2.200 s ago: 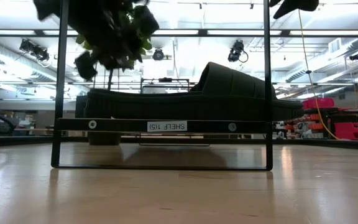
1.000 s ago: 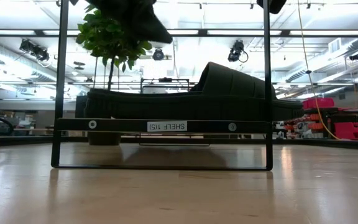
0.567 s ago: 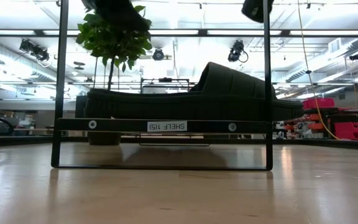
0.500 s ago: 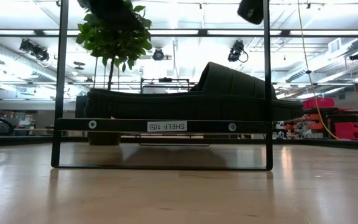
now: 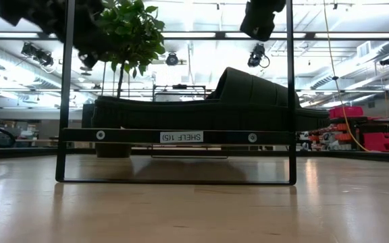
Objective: Pick and place slides into the shelf
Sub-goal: Return to Home Position
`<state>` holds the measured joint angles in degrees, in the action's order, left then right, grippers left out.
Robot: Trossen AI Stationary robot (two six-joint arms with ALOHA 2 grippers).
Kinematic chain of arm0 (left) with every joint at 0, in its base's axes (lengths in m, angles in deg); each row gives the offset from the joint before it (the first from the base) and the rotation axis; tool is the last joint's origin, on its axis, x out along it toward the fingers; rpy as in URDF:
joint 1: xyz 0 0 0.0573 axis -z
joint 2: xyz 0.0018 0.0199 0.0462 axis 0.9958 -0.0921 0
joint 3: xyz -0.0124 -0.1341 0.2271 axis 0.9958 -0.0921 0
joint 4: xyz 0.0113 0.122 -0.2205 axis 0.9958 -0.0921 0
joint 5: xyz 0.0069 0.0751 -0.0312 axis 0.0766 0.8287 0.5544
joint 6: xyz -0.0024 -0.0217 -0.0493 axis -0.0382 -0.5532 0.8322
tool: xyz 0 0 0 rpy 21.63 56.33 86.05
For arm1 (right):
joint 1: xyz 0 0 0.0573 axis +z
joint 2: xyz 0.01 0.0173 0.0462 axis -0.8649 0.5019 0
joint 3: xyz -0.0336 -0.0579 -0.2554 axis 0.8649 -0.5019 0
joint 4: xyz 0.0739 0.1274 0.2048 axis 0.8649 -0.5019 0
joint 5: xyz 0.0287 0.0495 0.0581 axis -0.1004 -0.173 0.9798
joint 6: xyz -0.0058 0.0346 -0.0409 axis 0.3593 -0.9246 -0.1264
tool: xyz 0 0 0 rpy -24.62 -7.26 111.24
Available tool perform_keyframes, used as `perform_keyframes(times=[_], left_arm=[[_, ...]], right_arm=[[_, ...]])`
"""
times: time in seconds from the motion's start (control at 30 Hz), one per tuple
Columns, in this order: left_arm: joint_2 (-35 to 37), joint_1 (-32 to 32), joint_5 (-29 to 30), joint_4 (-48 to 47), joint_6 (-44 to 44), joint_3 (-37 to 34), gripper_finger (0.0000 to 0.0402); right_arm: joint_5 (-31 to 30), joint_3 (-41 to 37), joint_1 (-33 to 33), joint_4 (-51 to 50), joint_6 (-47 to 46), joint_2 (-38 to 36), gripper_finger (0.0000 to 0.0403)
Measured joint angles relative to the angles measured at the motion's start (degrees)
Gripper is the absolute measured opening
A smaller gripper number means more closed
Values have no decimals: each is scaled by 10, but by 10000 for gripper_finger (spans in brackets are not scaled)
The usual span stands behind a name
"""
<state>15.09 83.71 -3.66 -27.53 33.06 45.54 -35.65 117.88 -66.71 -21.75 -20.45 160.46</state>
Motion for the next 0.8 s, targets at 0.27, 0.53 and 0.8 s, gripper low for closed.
perform_keyframes(times=[0.27, 0.53, 0.8], left_arm=[[101, -1, 1, 18, 18, -60, 4], [171, -1, 14, 15, 20, -81, 4], [177, -1, 14, -1, 1, -81, 32]], right_arm=[[-17, -1, 0, -2, -11, 2, 0], [-31, -102, 3, 74, -19, -21, 0], [-45, -158, 25, 73, -8, -32, 2]])
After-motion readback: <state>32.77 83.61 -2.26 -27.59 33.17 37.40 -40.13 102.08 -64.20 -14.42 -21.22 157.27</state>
